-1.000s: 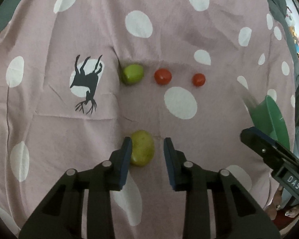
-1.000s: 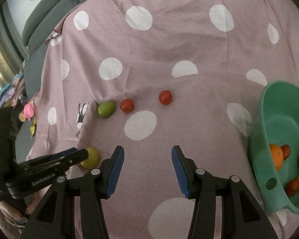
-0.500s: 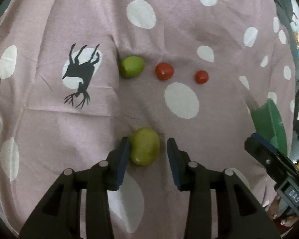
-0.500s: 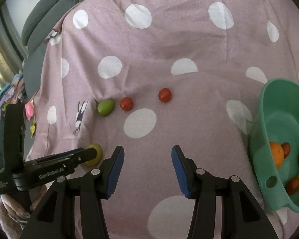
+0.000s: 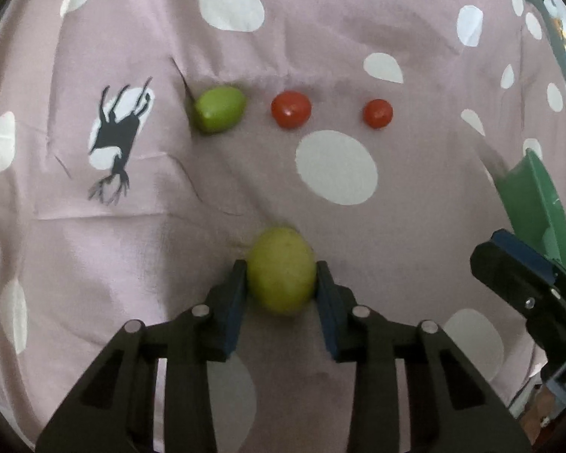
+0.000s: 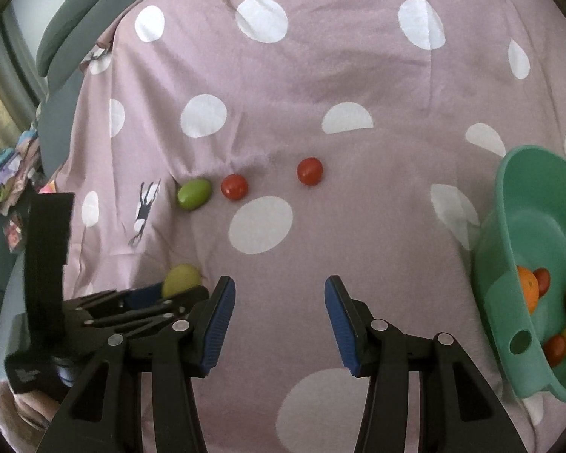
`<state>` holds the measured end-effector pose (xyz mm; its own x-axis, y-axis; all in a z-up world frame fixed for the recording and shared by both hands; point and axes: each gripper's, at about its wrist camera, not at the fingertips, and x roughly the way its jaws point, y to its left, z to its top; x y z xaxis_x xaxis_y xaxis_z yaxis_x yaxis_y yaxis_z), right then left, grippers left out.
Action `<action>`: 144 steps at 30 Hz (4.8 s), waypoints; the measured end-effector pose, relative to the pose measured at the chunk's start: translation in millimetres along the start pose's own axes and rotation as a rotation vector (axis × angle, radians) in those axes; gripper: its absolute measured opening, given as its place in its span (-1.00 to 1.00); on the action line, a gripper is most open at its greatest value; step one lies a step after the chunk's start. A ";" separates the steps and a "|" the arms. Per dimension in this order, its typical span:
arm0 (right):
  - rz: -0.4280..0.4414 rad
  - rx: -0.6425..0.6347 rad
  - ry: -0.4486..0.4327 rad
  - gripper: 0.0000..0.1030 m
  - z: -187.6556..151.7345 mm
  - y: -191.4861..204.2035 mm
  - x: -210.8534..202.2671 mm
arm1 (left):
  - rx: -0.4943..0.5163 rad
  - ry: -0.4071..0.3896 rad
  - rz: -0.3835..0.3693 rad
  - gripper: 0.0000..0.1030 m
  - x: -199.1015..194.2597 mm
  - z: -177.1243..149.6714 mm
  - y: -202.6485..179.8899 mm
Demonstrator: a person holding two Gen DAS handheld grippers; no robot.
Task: Organize fruits
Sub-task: 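Lift the yellow-green fruit with the left tool while the right tool grasps the green fruit, then carry the yellow-green fruit in the left tool over the bowl while the right tool carries the green fruit, then open the left tool to drop the yellow-green fruit into the bowl while the right tool releases the green fruit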
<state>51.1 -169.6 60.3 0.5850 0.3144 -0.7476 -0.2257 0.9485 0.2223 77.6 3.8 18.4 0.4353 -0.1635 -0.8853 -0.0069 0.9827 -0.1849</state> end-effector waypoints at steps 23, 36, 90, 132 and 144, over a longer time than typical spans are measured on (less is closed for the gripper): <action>0.182 0.194 0.040 -0.05 66.1 69.8 92.4 | -0.359 -0.285 -0.021 -0.33 -76.8 23.3 108.7; 0.097 0.234 0.092 -0.30 78.7 86.3 147.1 | -0.401 -0.297 -0.041 -0.33 -90.0 19.4 117.3; -0.360 0.234 -0.453 -0.29 14.6 -94.1 -144.3 | 0.269 -0.314 -0.228 -0.33 -90.8 0.5 -173.6; -0.515 0.482 -0.138 -0.29 -9.1 -207.3 -92.3 | 0.478 -0.147 -0.174 -0.32 7.8 -0.9 -280.0; -0.582 0.462 -0.151 -0.23 -6.1 -198.5 -94.9 | 0.412 -0.246 -0.165 0.20 -32.2 10.8 -231.8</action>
<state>35.7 -387.9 83.4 0.6178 -0.2718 -0.7378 0.4820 0.8723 0.0824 74.9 -217.8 94.4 0.6005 -0.3430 -0.7223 0.4137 0.9063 -0.0863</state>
